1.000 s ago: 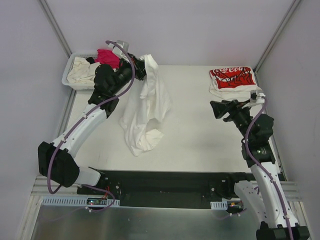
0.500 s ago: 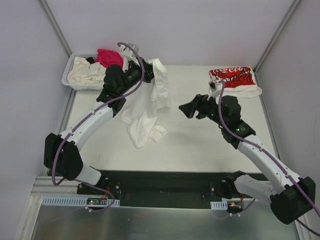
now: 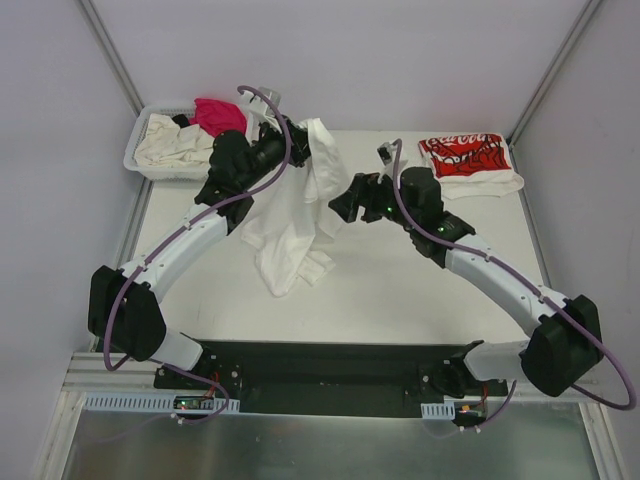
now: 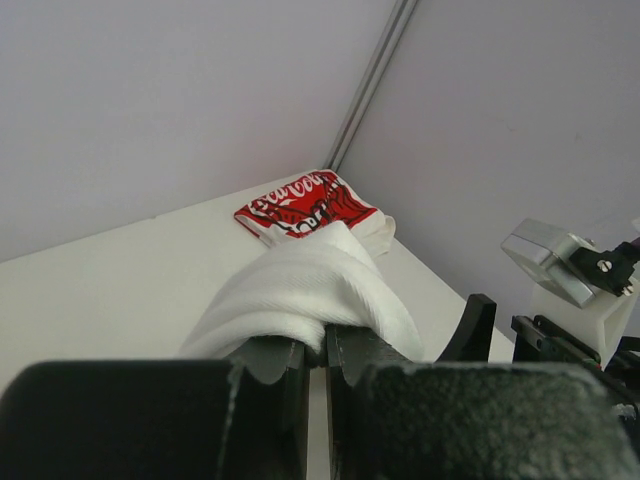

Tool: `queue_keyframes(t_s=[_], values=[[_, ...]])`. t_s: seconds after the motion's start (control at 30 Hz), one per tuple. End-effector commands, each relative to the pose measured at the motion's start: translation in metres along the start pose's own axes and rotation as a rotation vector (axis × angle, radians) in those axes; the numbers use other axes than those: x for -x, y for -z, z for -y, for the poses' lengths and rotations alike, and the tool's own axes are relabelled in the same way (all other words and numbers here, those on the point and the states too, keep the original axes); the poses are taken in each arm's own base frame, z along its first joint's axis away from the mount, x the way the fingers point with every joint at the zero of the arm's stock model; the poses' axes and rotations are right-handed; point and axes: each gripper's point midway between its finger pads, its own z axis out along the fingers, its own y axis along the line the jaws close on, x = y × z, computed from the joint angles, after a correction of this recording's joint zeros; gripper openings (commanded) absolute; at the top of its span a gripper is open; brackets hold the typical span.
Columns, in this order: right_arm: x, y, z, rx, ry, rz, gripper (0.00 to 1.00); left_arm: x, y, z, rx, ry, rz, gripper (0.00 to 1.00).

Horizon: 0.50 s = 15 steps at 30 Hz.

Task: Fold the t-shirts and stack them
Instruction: Move the tshirt to the center of the board

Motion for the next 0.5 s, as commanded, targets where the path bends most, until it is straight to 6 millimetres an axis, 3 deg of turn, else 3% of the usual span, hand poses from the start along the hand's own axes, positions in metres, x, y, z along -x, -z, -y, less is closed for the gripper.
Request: queue_keyframes(t_s=[0.0,0.47], values=[[0.030,-0.010,-0.028,0.055,0.053,0.068,0.79,0.029,0.002,0.019,-0.051,-0.057,0.090,0.00],[0.037,-0.037,-0.043,0.079,0.080,0.066,0.79,0.029,-0.001,0.017,-0.051,-0.069,0.085,0.00]])
